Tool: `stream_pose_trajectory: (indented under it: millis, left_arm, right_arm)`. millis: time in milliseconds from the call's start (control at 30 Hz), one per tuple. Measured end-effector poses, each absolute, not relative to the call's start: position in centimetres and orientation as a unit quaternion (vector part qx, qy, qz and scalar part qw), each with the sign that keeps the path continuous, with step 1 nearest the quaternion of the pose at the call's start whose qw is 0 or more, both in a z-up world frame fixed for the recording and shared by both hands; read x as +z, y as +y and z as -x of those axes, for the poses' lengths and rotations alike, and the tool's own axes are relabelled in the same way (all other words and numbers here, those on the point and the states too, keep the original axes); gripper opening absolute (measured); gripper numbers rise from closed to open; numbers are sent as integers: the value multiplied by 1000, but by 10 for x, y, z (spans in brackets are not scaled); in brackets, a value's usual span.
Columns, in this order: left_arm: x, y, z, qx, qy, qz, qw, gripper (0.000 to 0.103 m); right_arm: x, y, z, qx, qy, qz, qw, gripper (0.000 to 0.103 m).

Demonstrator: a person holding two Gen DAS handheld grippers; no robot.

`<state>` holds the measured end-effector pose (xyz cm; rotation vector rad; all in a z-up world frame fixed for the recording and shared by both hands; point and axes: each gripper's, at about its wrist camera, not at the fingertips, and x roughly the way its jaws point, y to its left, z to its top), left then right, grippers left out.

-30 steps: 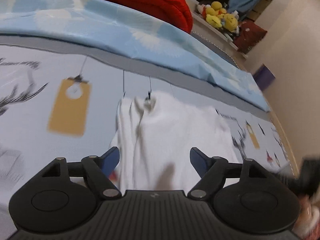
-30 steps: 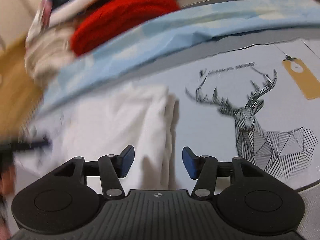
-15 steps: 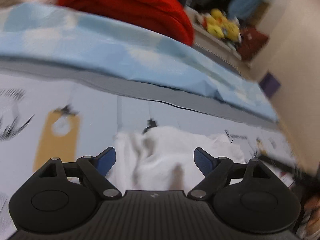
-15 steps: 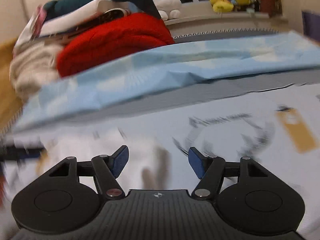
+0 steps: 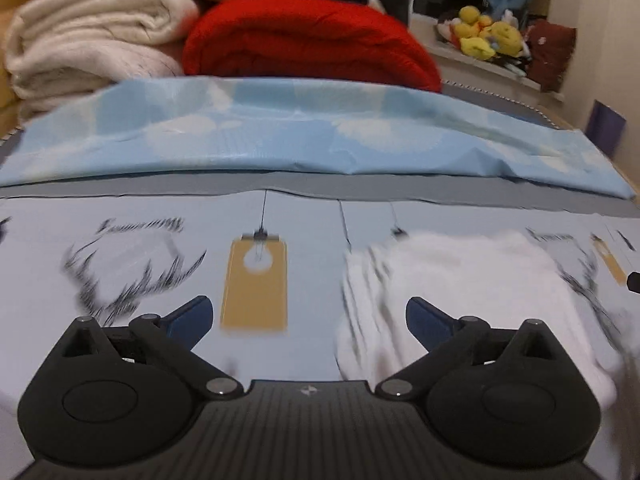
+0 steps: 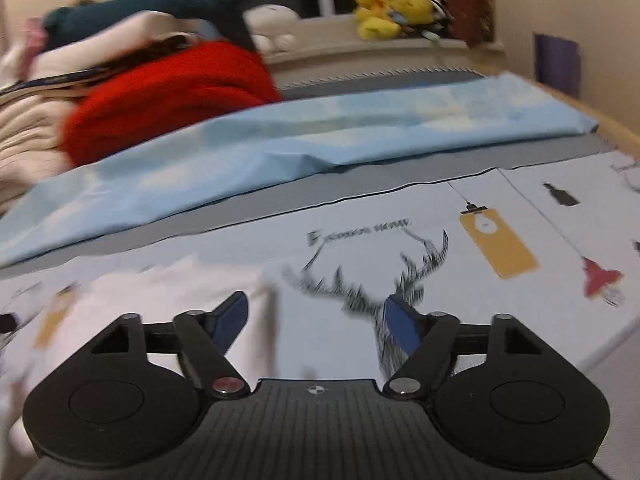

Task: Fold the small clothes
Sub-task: 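Release the shirt with both grippers and pull them back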

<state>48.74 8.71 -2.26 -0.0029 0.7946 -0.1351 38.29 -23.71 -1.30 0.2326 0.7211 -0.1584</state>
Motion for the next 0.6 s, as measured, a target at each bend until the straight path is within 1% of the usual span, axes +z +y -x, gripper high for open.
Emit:
stream_pose_trajectory:
  millis: [100, 167, 300, 433, 533, 600]
  left_arm:
    - [-2, 77, -417, -85, 397, 20, 914, 103]
    - [9, 69, -371, -89, 404, 33, 910, 103]
    - [11, 55, -302, -88, 380, 20, 920, 103]
    - [-3, 40, -278, -80, 377, -22, 923, 103]
    - [-12, 37, -283, -88, 386, -25, 918, 103]
    - [-18, 39, -286, -58, 396, -25, 916, 103]
  right_arm:
    - [18, -213, -317, -73, 347, -118, 928, 89]
    - [28, -196, -280, -81, 348, -129, 925, 96]
    - [28, -162, -219, -88, 348, -117, 926, 100]
    - [14, -138, -190, -105, 332, -66, 935, 100]
    - [3, -127, -189, -103, 328, -20, 939, 100]
    - [-2, -124, -194, -110, 328, 5, 938, 100]
